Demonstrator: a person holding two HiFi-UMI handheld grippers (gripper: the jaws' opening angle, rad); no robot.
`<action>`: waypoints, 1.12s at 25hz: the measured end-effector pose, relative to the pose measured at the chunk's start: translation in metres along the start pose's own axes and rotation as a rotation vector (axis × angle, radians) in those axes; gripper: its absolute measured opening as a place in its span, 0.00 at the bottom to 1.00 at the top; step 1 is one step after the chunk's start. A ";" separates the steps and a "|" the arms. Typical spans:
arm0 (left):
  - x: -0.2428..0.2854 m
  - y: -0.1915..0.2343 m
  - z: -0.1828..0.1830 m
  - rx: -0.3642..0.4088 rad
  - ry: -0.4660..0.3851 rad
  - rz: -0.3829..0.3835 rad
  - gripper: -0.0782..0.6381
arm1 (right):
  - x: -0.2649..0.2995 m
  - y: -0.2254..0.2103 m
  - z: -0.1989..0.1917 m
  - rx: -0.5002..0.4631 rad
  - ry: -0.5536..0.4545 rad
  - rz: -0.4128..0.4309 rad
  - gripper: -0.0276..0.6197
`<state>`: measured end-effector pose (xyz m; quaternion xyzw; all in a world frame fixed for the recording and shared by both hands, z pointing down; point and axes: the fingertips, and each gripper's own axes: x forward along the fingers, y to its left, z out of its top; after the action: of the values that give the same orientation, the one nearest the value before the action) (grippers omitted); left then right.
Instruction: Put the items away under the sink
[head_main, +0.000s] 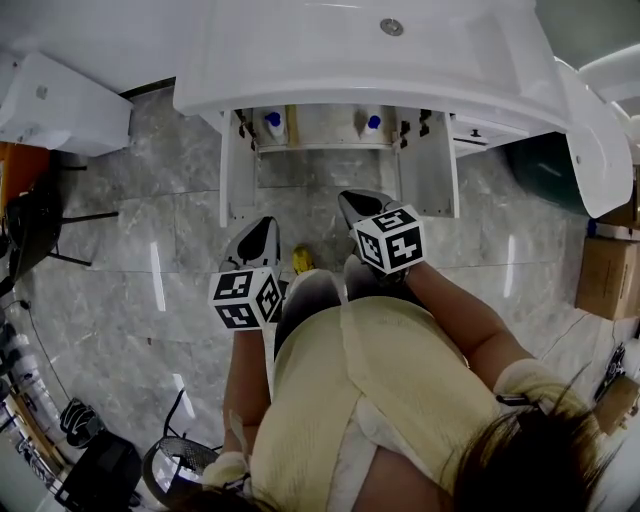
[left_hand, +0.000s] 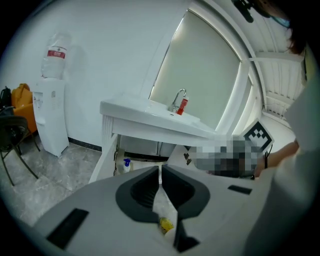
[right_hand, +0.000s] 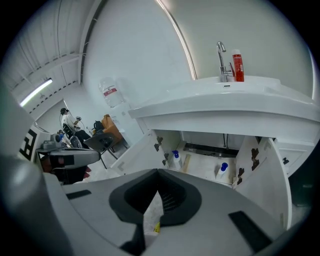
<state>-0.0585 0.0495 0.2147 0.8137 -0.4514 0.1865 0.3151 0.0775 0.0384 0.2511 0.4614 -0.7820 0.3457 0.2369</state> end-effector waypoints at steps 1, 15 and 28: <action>0.000 -0.002 0.000 0.009 0.003 0.001 0.18 | -0.002 0.001 0.000 -0.001 -0.001 0.001 0.08; -0.007 0.003 0.010 0.008 -0.007 0.041 0.18 | -0.011 0.017 0.006 -0.003 -0.032 0.008 0.08; 0.011 -0.016 0.006 0.045 0.031 -0.049 0.18 | -0.015 0.005 0.006 0.018 -0.021 -0.012 0.08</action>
<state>-0.0394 0.0448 0.2112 0.8284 -0.4222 0.2014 0.3080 0.0798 0.0441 0.2353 0.4716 -0.7785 0.3466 0.2265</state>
